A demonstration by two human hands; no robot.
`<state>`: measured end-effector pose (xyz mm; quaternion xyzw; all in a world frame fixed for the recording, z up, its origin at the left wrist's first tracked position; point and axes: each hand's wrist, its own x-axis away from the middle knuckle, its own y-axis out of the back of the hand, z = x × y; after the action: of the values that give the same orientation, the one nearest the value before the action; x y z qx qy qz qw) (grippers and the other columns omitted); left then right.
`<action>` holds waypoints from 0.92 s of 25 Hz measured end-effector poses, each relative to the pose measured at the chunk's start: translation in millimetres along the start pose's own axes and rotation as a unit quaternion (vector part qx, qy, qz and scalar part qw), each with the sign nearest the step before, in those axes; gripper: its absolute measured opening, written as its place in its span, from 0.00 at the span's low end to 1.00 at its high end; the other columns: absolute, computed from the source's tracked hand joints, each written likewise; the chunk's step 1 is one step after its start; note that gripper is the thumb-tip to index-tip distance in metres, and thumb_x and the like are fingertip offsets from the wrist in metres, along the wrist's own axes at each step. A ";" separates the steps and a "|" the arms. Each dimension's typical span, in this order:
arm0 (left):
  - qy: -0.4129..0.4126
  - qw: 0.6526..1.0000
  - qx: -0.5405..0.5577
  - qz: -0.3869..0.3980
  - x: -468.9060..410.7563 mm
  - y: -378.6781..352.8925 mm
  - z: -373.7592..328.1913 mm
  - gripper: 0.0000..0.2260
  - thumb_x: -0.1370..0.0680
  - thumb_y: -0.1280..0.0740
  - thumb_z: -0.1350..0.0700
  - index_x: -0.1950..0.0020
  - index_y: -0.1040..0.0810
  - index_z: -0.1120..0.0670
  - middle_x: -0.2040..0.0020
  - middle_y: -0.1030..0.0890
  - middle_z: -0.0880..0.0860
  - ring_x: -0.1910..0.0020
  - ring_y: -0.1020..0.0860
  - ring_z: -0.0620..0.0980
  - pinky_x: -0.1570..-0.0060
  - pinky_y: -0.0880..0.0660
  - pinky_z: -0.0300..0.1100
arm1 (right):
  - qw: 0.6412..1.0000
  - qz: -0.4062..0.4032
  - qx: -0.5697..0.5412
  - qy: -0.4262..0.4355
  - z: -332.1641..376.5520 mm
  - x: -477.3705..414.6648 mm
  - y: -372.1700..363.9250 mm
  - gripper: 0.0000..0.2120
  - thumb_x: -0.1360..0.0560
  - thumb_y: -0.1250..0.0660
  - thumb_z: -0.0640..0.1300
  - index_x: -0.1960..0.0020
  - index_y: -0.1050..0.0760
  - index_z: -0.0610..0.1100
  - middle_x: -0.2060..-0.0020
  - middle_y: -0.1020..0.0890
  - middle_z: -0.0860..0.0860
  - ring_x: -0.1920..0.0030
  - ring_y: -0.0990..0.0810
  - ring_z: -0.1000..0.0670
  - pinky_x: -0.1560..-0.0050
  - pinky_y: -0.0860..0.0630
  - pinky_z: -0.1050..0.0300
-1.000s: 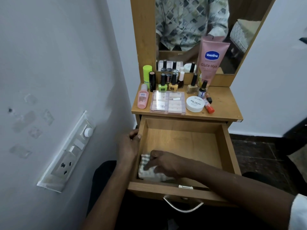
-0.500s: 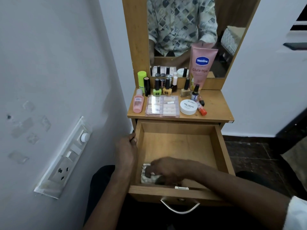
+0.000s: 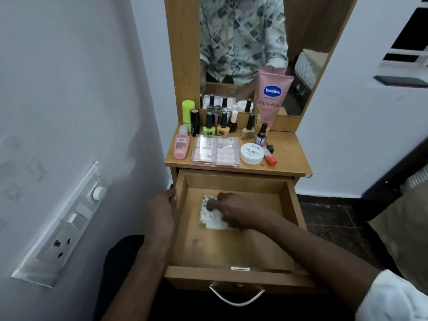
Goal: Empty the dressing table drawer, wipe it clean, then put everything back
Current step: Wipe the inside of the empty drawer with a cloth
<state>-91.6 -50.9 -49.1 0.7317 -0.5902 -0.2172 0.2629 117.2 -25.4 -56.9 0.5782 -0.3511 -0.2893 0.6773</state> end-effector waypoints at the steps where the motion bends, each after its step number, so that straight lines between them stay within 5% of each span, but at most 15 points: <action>1: 0.001 1.000 -0.005 -0.005 -0.6 -0.7 1.5 0.14 0.18 0.39 0.58 0.37 0.19 0.51 0.47 0.15 0.52 0.52 0.19 0.50 0.50 0.22 0.47 | 0.998 0.043 -0.041 0.021 10.2 15.8 -1.4 0.19 0.23 0.35 0.42 0.33 0.32 0.49 0.43 0.25 0.43 0.48 0.24 0.45 0.54 0.27 0.53; 4: -0.003 1.000 -0.020 -0.010 1.4 -2.8 -1.7 0.13 0.18 0.40 0.61 0.39 0.18 0.54 0.48 0.15 0.54 0.55 0.22 0.49 0.55 0.28 0.42 | 0.976 0.135 -0.159 0.067 26.0 61.5 -9.2 0.17 0.21 0.35 0.47 0.34 0.32 0.54 0.42 0.26 0.47 0.49 0.25 0.49 0.51 0.25 0.54; 6: 0.002 1.000 -0.015 -0.014 1.1 -1.7 -2.7 0.13 0.18 0.40 0.61 0.39 0.18 0.55 0.48 0.16 0.56 0.56 0.23 0.49 0.55 0.29 0.41 | 0.980 0.132 -0.139 0.045 20.4 64.8 -9.4 0.17 0.22 0.35 0.45 0.34 0.32 0.54 0.41 0.26 0.48 0.48 0.26 0.50 0.51 0.25 0.55; 12: 0.023 1.000 0.009 0.004 1.8 0.0 -0.8 0.14 0.17 0.40 0.61 0.33 0.23 0.57 0.40 0.18 0.56 0.48 0.22 0.51 0.48 0.28 0.43 | 0.994 -0.049 0.010 -0.094 -32.3 14.6 -5.1 0.21 0.19 0.41 0.44 0.27 0.33 0.52 0.37 0.28 0.42 0.40 0.26 0.43 0.43 0.28 0.52; 16: 0.035 0.999 0.012 0.020 2.6 1.4 -3.2 0.16 0.17 0.40 0.57 0.30 0.26 0.56 0.36 0.21 0.56 0.40 0.22 0.54 0.40 0.28 0.47 | 0.997 0.037 -0.040 -0.048 -35.7 30.4 -4.0 0.20 0.22 0.36 0.43 0.32 0.31 0.55 0.42 0.25 0.46 0.48 0.24 0.46 0.50 0.24 0.52; 19: 0.038 0.999 0.006 0.008 5.7 1.5 -2.1 0.14 0.17 0.40 0.58 0.33 0.23 0.57 0.39 0.19 0.53 0.46 0.22 0.51 0.48 0.29 0.38 | 0.978 0.161 -0.130 0.029 -4.9 75.6 -13.8 0.19 0.24 0.33 0.43 0.36 0.32 0.55 0.46 0.23 0.49 0.50 0.23 0.48 0.52 0.24 0.52; 23: 0.038 0.999 0.003 -0.003 9.3 3.5 -8.3 0.13 0.17 0.40 0.59 0.39 0.19 0.57 0.46 0.18 0.53 0.54 0.26 0.46 0.52 0.33 0.40 | 0.994 0.098 -0.043 -0.018 -4.4 74.7 -18.9 0.17 0.22 0.35 0.43 0.35 0.32 0.52 0.41 0.26 0.45 0.48 0.27 0.48 0.52 0.29 0.55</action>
<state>-87.2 -59.4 -40.6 0.7418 -0.5784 -0.1879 0.2825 164.8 -85.5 -65.3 0.5062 -0.4051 -0.2466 0.7203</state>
